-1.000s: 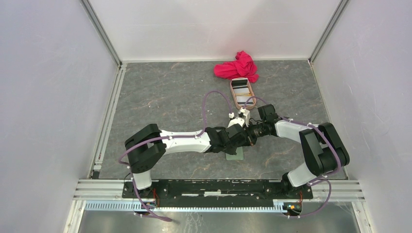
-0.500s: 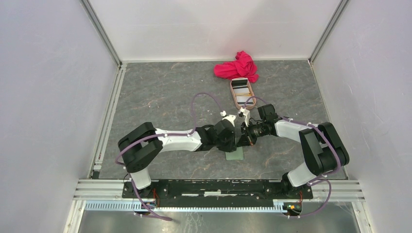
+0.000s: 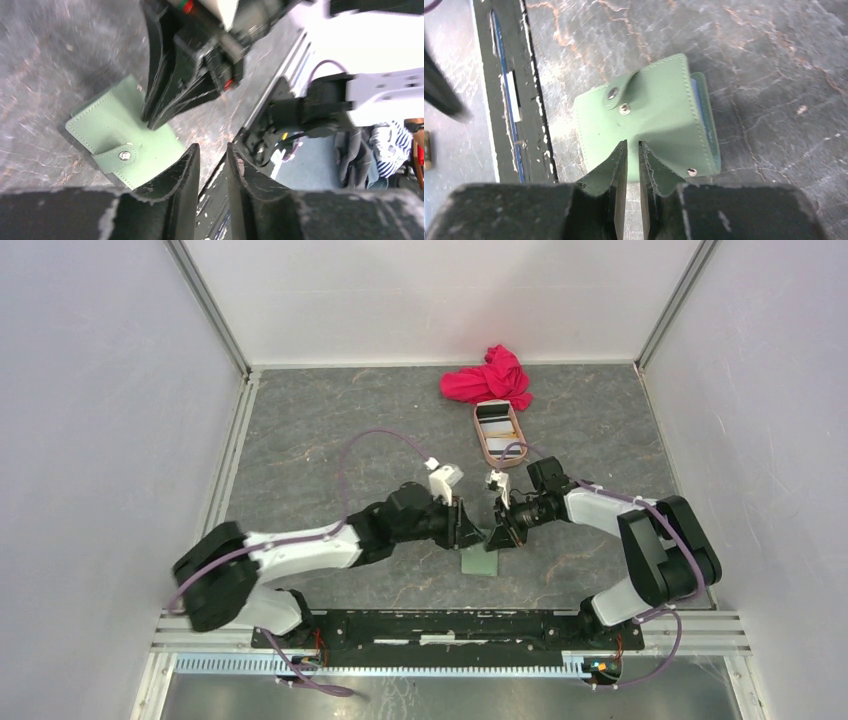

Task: Put the credit cards into the card holder
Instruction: Close the card holder at the center of the board.

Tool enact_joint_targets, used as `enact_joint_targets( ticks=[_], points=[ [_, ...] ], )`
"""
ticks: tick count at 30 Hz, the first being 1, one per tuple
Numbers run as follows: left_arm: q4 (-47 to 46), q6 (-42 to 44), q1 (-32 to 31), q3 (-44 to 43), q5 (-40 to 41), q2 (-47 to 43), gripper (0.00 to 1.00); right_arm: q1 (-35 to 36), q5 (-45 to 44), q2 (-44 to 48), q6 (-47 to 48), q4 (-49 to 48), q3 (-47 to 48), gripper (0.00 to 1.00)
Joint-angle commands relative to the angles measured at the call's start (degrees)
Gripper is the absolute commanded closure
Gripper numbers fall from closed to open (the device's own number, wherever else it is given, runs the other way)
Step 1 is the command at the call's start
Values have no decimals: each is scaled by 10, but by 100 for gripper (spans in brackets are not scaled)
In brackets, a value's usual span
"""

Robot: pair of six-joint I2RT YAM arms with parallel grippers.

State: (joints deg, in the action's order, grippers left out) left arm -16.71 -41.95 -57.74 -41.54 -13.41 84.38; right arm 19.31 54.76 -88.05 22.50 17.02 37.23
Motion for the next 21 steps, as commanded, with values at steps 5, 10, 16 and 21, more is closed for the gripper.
enact_joint_targets(
  ticks=[5, 10, 16, 21],
  points=[
    [36, 26, -1, 111, 175, -219, 45, 4, 27, 80, 204, 145, 67, 75],
    [40, -59, 0, 160, 158, -238, 38, 3, -54, 178, 340, 77, 38, 24],
    [19, -144, -5, 186, 139, -209, 38, 4, -3, 113, 516, 128, 69, 3],
    [11, -173, -7, 185, 139, -180, 38, 2, 2, -53, 453, 268, 203, 23]
  ],
)
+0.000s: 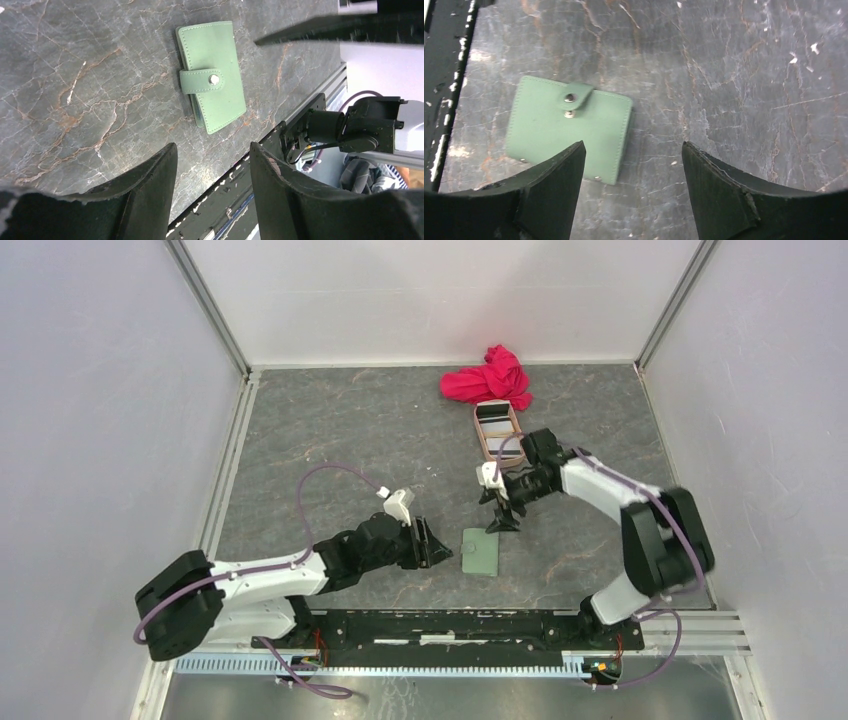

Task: Put the credit cards into the card holder
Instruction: Close the card holder at the center of the board.

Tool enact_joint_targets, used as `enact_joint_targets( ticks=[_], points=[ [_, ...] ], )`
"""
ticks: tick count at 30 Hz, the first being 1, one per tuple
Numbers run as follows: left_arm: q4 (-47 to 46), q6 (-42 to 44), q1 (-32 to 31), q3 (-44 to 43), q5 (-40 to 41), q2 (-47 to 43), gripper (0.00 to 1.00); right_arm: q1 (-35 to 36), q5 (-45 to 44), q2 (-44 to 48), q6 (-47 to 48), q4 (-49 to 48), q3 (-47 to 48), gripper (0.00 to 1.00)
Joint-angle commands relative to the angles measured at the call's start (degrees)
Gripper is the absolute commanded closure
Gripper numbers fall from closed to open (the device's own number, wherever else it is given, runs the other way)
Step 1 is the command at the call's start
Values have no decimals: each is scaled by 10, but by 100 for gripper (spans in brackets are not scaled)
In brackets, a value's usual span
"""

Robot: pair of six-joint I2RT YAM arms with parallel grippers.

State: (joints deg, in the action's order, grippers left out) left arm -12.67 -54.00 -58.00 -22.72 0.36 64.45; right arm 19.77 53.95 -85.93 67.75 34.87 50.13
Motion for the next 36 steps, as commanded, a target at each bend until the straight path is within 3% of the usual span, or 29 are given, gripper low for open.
enact_joint_targets(
  ticks=[1, 10, 14, 17, 21, 25, 32, 36],
  points=[
    [-37, -54, -6, -2, -1, 29, 39, -1, -2, -87, -40, 78, 77, 24],
    [-80, -45, -6, 0, -14, 77, 42, -1, -42, -112, -200, -19, 32, 29],
    [-74, -33, -6, 1, -5, 62, 42, 0, -43, -127, -231, -29, 14, 45],
    [-69, -26, -6, 4, 8, 47, 42, -3, -47, -117, -259, -55, -4, 52],
    [-59, -19, -6, 8, 23, 26, 42, -10, -37, -92, -321, -93, -33, 82],
    [-54, -14, -6, 10, 33, 10, 42, -42, -14, -60, -400, -151, -81, 96],
    [-52, -6, -6, 7, 45, 4, 41, -128, -50, 16, -630, -327, -218, 100],
    [-53, 5, -6, -7, 46, 19, 41, -161, -141, 112, -775, -442, -322, 100]
  ],
)
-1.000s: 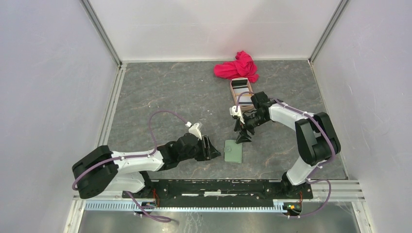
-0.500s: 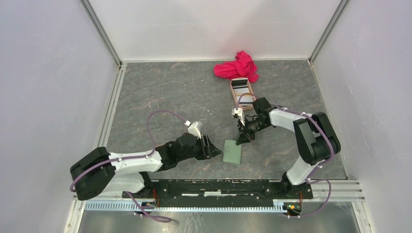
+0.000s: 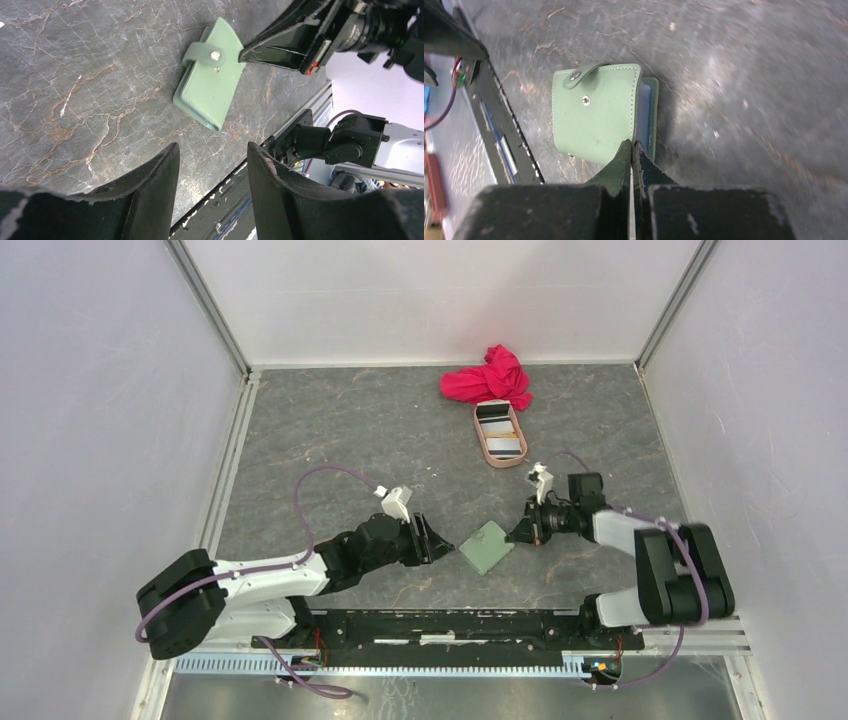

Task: Put the credit cards into the card holder
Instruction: Close the card holder at the center of the board.

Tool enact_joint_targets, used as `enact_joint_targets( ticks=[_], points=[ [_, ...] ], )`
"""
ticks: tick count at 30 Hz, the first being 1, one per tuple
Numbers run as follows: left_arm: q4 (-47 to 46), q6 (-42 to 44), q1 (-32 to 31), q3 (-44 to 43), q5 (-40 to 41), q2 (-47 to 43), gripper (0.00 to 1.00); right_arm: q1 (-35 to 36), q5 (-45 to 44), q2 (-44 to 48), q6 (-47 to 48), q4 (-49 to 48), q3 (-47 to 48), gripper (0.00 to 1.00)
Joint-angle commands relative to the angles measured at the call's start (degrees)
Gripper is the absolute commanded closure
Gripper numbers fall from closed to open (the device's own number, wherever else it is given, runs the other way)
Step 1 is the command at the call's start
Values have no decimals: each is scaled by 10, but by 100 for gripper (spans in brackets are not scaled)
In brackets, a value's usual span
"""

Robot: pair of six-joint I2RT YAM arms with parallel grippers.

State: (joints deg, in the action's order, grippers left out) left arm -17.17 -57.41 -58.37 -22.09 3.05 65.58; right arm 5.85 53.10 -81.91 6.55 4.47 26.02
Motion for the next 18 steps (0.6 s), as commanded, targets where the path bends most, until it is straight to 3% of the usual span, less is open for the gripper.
enact_joint_targets(
  ticks=[1, 3, 5, 9, 11, 12, 16, 17, 18],
  points=[
    [-9, 42, -2, -17, 18, 14, 41, -22, -111, 97, -184, -171, -103, 96],
    [-14, 49, -2, -29, 14, 32, 41, -18, -85, 138, -198, -204, -131, 73],
    [-17, 53, -2, -44, 8, 52, 40, -17, -81, 165, -133, -173, -114, 55],
    [-35, 39, -2, -53, -2, 83, 39, -24, -49, 174, 100, -6, -21, 26],
    [-44, 27, -2, -49, -3, 93, 38, -25, -10, 177, 302, 98, 32, 5],
    [-49, 19, -3, -46, -2, 96, 38, -24, 18, 177, 441, 174, 56, 2],
    [-92, -3, -2, -16, 18, 87, 34, -24, 82, 157, 993, 398, 85, 2],
    [-92, -6, -2, -10, 31, 81, 32, -22, 89, 144, 1111, 437, 80, 2],
    [-89, -8, -2, -6, 41, 75, 27, -14, 94, 126, 1161, 453, 83, 2]
  ],
)
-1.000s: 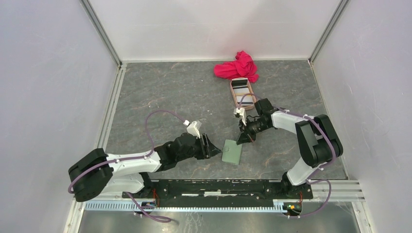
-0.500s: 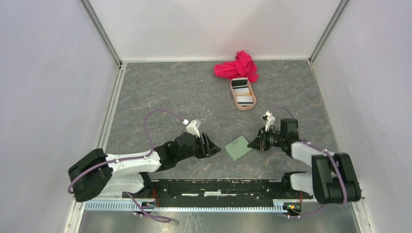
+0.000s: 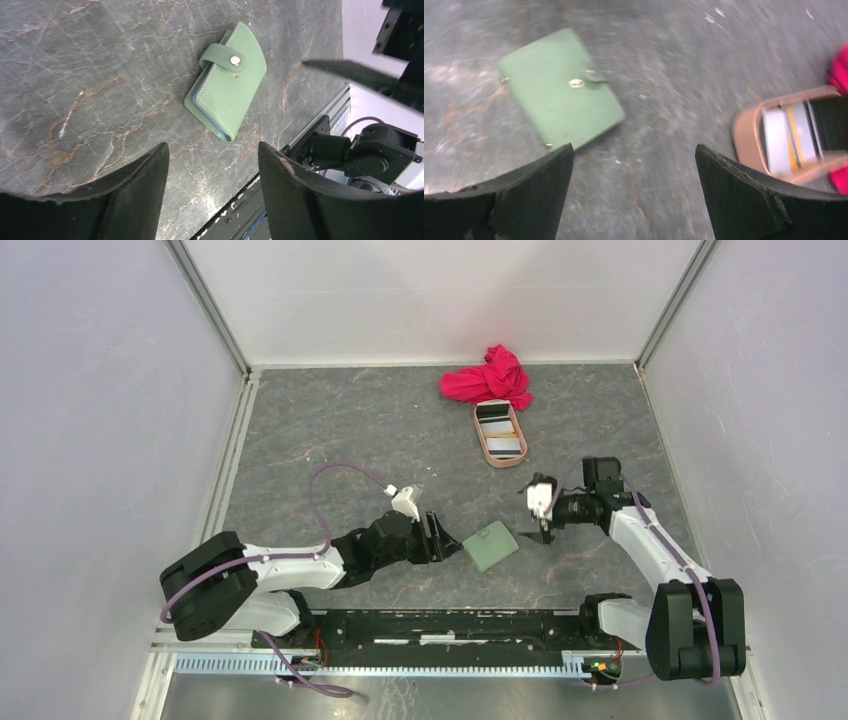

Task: Put the credit cards into the card holder
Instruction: Close the card holder at the center of the board.

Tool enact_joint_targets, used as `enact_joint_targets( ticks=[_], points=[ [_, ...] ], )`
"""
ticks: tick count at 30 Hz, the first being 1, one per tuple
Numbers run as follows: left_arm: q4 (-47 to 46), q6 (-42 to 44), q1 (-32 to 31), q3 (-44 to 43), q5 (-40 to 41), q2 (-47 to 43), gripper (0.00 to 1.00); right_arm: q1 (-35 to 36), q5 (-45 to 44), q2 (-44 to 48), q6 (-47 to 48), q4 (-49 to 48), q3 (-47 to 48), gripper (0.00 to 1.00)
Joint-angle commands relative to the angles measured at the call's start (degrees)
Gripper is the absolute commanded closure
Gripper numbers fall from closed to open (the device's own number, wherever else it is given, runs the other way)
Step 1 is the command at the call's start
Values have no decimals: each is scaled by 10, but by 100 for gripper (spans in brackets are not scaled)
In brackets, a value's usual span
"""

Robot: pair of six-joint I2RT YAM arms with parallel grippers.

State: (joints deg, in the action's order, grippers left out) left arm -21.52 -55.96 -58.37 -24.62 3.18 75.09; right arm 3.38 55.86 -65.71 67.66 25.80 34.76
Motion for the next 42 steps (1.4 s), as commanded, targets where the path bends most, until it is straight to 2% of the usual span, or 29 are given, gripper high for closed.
enact_joint_targets(
  ticks=[1, 4, 6, 8, 9, 12, 14, 16, 18, 25, 37, 42],
  points=[
    [-42, -23, -2, 20, 47, -25, 22, 19, 71, -54, 570, 249, 6, 3],
    [-26, -22, 1, 22, 56, -35, 1, 41, 100, -113, 603, 302, 55, 20],
    [-32, -25, 12, 29, 40, -30, 0, 57, 113, -134, 604, 327, 77, 36],
    [-45, -26, 20, 38, 26, -24, 0, 67, 122, -136, 589, 315, 75, 44],
    [-47, -24, 20, 39, 26, -23, 0, 71, 123, -130, 553, 281, 67, 46],
    [-46, -12, 20, 33, 19, -16, 0, 87, 98, -94, 414, 127, 25, 47],
    [-48, -7, 20, 29, 12, -9, 1, 109, 55, -57, 289, -19, -14, 47],
    [-52, -4, 20, 25, 5, -3, 4, 130, 20, -38, 244, -82, -32, 47],
    [-63, -4, 20, 25, -5, 7, 6, 139, 17, -55, 257, -55, -10, 52],
    [-88, -11, 20, 22, -29, 42, 10, 171, -1, -69, 272, -51, -4, 68],
    [-77, -16, 20, 15, -29, 53, 11, 199, -56, -102, 265, -77, -9, 67],
    [-74, -14, 20, 16, -29, 50, 11, 206, -64, -104, 245, -99, -11, 71]
  ],
)
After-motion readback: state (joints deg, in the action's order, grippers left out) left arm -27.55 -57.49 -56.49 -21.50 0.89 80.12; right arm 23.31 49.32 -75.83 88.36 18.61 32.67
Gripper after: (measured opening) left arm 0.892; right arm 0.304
